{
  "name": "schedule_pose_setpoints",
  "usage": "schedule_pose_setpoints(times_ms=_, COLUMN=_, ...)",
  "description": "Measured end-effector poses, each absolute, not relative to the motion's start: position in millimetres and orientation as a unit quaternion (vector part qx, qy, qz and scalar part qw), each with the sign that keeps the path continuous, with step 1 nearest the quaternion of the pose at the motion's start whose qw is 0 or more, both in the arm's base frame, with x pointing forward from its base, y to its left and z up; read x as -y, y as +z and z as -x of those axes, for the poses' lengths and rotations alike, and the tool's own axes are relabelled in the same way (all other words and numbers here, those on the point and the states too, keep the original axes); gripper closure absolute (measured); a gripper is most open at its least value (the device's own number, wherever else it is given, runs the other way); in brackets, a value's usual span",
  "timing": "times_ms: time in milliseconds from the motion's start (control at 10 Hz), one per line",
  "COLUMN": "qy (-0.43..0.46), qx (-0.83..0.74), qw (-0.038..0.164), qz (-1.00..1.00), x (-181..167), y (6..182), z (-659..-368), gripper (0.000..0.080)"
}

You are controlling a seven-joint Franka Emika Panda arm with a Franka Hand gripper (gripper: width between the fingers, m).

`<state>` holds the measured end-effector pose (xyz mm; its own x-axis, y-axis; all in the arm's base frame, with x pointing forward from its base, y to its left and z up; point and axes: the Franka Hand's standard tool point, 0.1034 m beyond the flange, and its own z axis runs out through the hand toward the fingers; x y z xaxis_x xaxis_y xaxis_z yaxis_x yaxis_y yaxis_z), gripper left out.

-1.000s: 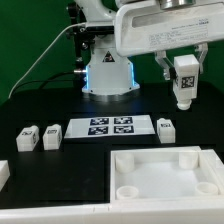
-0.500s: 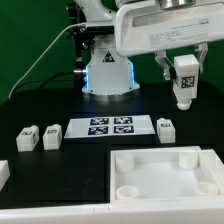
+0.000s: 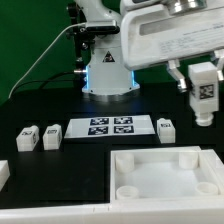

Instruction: Assemble one leg

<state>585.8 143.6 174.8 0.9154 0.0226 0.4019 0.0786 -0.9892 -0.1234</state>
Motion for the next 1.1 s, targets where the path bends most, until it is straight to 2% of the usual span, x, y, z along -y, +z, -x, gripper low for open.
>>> schedule_pose_setpoints(times_ms=500, qy=-0.207, qx=0.040, qw=0.065, qz=0.975, x=-142.8, y=169.0, z=-588.3, gripper=0.0509)
schedule_pose_setpoints(times_ms=700, qy=-0.223, qx=0.046, qw=0.055, qz=0.972, x=-125.3, y=168.8, z=-618.4, gripper=0.0509)
schedule_pose_setpoints(times_ms=800, qy=-0.233, qx=0.045, qw=0.055, qz=0.970, x=-120.7, y=163.3, z=-626.4, gripper=0.0509)
schedule_pose_setpoints(times_ms=1100, qy=-0.237, qx=0.044, qw=0.058, qz=0.969, x=-123.6, y=127.8, z=-624.6, gripper=0.0509)
